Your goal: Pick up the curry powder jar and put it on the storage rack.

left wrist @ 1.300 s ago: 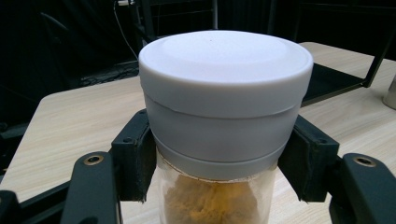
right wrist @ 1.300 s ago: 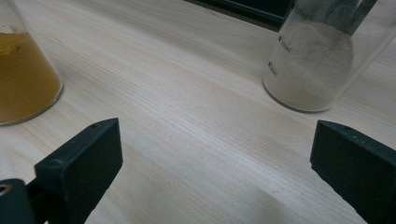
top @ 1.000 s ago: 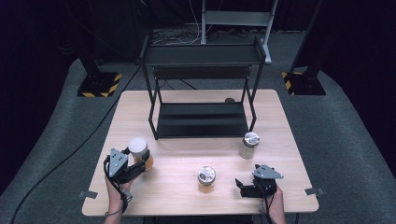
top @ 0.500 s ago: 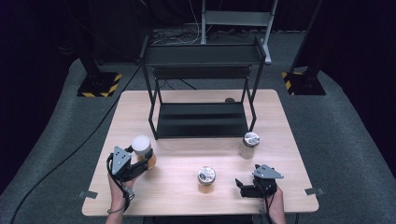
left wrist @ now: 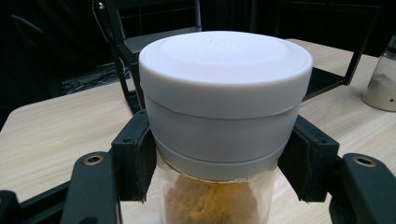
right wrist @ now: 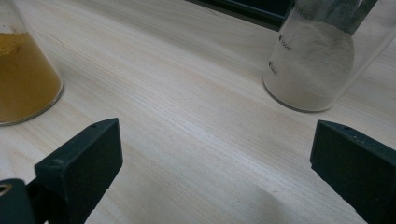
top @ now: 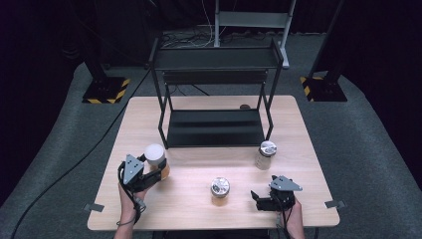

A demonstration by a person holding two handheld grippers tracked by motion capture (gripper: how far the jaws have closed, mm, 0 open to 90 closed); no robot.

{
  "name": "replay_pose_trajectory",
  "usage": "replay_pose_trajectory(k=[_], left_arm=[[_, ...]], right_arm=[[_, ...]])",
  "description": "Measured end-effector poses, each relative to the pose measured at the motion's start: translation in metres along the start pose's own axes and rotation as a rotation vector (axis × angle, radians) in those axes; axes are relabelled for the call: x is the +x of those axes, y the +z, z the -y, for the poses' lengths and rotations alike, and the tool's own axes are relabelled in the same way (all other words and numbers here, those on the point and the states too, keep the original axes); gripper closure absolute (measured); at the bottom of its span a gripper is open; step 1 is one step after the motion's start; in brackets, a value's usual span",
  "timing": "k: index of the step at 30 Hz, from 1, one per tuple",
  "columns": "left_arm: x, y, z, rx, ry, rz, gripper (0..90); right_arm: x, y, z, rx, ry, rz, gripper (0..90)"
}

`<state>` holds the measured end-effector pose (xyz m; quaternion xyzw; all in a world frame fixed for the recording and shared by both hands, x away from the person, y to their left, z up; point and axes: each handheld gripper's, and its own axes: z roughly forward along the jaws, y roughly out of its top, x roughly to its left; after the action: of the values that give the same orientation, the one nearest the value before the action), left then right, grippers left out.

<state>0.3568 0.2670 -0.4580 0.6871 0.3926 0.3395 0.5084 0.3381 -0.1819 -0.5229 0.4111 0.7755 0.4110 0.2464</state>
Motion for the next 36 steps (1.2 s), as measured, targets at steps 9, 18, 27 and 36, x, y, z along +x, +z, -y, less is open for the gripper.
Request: replay_pose_trajectory(k=[9, 18, 27, 36], left_arm=[[0.001, 0.003, -0.003, 0.000, 0.001, 0.005, 35.1], [0.002, 0.006, -0.003, 0.006, -0.001, 0.008, 35.1], [0.000, 0.010, -0.006, 0.008, 0.012, 0.011, 35.1], [0.000, 0.014, -0.010, 0.008, 0.014, 0.023, 35.0]], right_arm=[[-0.001, -0.001, 0.000, -0.006, 0.006, 0.002, 1.7], [0.000, -0.001, 0.000, -0.007, 0.004, 0.001, 1.6], [0.000, 0.000, 0.000, -0.003, 0.001, -0.002, 1.7], [0.000, 0.000, 0.000, -0.006, 0.003, 0.002, 1.7]])
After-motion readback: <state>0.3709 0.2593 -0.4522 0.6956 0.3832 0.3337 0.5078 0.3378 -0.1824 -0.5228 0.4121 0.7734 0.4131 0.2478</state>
